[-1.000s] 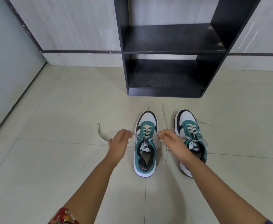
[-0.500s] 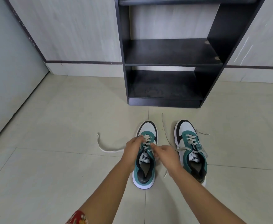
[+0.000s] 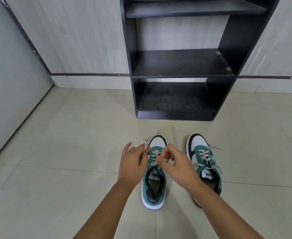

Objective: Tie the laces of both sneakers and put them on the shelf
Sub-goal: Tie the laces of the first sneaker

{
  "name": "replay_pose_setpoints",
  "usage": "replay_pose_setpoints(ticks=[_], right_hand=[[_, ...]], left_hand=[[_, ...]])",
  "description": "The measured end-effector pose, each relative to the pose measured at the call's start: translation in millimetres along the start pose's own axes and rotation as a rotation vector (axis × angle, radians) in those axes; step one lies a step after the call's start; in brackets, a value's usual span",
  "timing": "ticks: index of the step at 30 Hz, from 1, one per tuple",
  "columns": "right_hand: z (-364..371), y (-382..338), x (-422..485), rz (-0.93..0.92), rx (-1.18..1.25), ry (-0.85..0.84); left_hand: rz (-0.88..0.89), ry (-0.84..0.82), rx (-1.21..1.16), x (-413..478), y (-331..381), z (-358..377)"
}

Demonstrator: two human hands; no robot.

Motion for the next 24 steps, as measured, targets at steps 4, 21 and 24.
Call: replay_pose_setpoints(ticks=[4,21,24], right_hand=[[-1.0,-3.0,-6.4,-0.08,-0.306,0.025],[24.8,3.2,-7.4,-0.033,-0.502,-0.008],[29.7,5.3,-6.9,-0.007,-0.491,0.021]], left_hand=[[0.029,-0.056,-0.089,4.2,8.3,-1.5],[-0.09,0.003,-0.093,-0.1,14.9,-9.4],[-0.129,-0.081,-0.038,1.7,12.0,-1.6]])
Point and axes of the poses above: each hand's wrist, its own x-axis towards the middle knuckle, its own z-axis out of the palm, y = z × x, the point moved 7 cm from there along x, towards the middle knuckle, and after that the axes turned 9 degrees about -y, right-handed, at the moved point
